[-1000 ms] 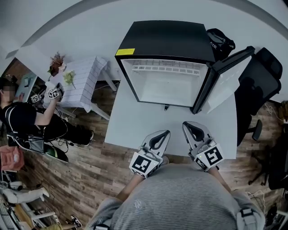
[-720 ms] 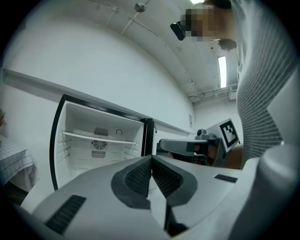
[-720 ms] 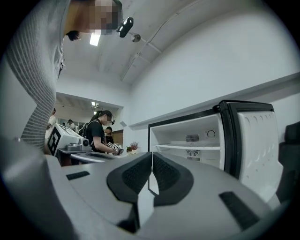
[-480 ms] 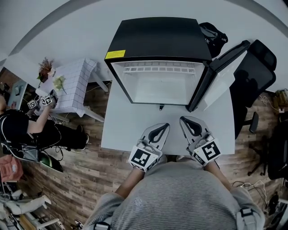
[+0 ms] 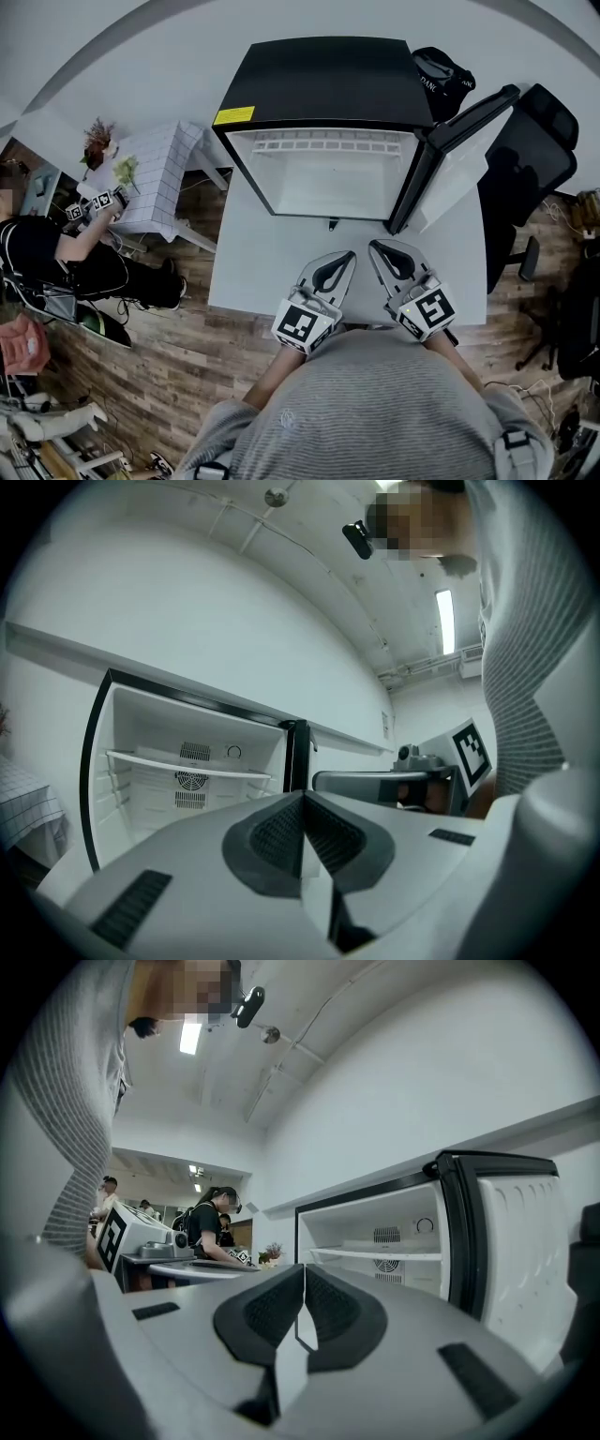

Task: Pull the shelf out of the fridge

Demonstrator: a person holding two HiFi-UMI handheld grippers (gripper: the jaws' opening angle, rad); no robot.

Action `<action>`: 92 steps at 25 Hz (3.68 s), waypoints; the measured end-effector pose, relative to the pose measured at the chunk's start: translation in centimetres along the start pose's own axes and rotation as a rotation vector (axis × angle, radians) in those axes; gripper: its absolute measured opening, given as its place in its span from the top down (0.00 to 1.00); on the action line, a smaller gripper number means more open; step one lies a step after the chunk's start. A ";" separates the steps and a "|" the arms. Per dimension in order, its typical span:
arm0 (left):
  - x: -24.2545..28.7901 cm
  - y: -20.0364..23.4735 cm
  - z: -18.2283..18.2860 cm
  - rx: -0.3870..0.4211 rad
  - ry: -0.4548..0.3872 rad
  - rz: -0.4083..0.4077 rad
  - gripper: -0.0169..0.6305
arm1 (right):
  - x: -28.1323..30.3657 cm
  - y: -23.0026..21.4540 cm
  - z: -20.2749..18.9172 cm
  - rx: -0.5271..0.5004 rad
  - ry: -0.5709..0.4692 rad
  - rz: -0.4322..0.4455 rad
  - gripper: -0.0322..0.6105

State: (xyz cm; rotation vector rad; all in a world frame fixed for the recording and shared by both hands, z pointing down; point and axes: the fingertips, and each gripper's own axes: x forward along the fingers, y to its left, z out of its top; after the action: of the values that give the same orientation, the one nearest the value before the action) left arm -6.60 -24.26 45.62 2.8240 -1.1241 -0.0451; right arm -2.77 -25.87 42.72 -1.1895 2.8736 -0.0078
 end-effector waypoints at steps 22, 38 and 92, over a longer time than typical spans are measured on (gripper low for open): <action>2.9 6.2 1.1 -0.800 -0.252 0.083 0.95 | 0.0 -1.7 -0.1 -0.004 0.001 0.017 0.93; 5.7 10.4 1.2 -1.383 -0.412 0.019 0.95 | -0.2 -2.1 0.2 -0.018 0.007 0.012 0.93; 16.6 26.7 0.7 -1.322 -0.519 0.314 0.70 | -0.3 -4.6 -0.9 0.016 0.048 -0.035 0.93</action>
State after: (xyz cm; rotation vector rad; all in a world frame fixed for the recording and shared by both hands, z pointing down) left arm -12.80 -54.97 47.88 1.4570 -0.9908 -1.0745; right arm 0.63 -28.92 43.71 -1.2539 2.8871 -0.0608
